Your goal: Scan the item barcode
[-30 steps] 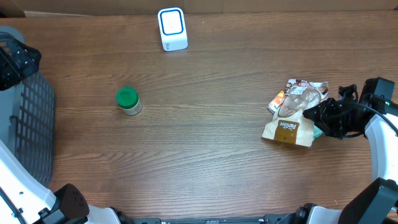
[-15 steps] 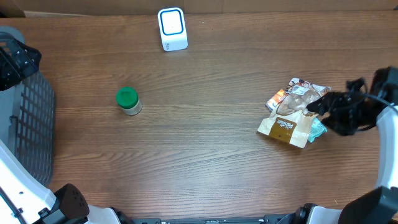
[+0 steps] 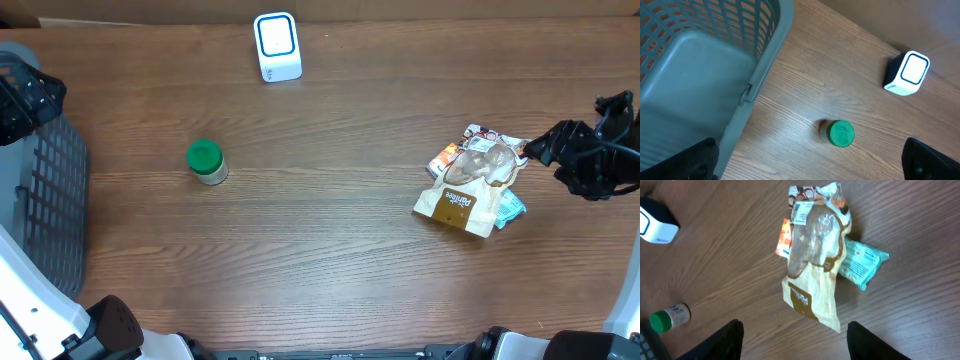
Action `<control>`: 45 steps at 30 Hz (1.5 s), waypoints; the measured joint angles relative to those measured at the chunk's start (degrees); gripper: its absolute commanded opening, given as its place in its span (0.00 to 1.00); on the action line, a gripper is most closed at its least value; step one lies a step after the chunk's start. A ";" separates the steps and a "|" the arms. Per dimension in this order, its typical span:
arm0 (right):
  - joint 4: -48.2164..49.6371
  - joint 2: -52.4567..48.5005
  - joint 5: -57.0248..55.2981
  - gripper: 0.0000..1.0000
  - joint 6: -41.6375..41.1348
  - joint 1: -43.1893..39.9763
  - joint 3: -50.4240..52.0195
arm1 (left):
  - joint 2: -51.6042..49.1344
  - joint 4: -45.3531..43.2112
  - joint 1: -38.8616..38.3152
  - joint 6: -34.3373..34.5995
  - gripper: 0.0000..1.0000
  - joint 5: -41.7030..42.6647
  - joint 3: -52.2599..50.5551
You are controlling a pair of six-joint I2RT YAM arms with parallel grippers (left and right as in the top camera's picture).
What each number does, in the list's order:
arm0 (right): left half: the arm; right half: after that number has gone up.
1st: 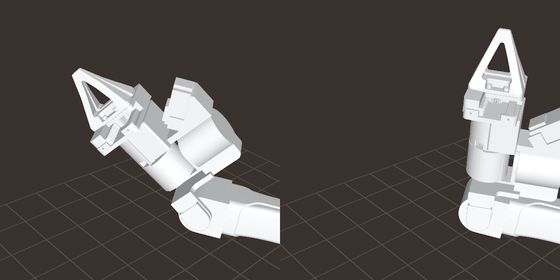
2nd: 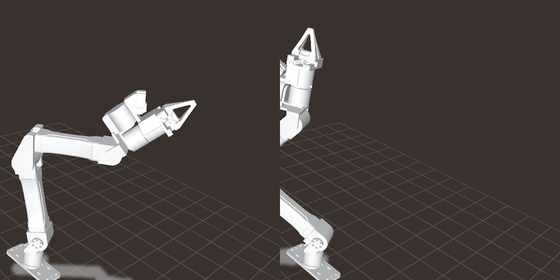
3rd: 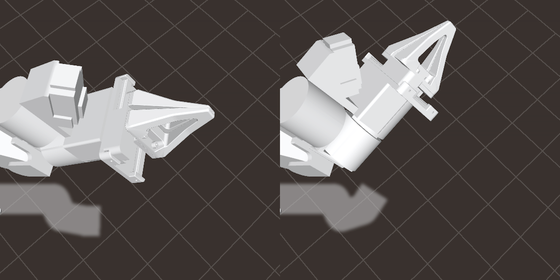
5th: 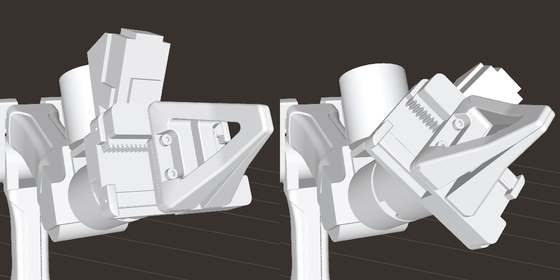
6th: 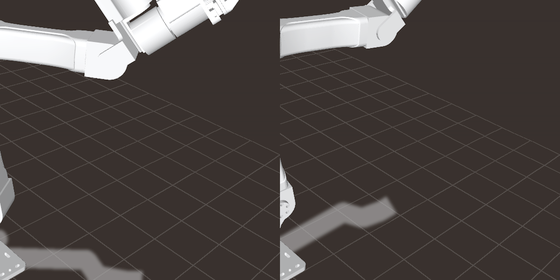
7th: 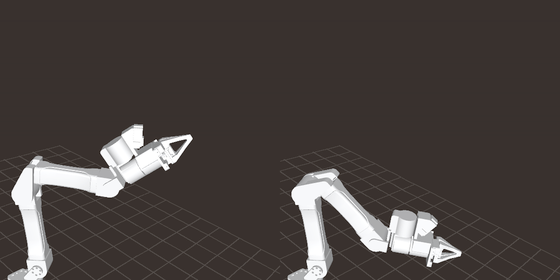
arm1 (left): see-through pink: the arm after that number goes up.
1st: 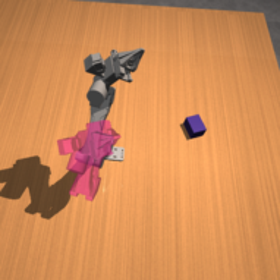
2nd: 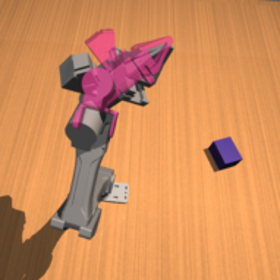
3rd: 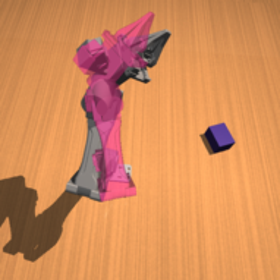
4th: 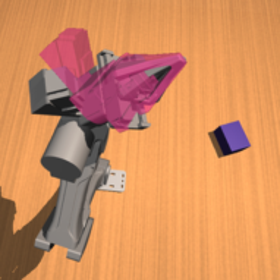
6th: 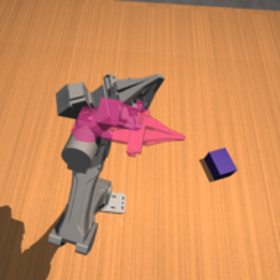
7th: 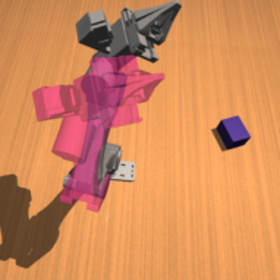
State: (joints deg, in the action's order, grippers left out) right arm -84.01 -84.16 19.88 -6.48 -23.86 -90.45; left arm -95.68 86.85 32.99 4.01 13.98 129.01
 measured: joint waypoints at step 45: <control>8.57 -9.88 -1.09 0.67 0.31 30.34 -0.17 | 0.00 0.00 0.00 0.00 1.00 0.02 0.00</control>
State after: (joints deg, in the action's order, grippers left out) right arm -75.44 -94.04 18.79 -6.17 6.48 -90.63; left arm -95.68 86.85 32.99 4.01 14.00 129.01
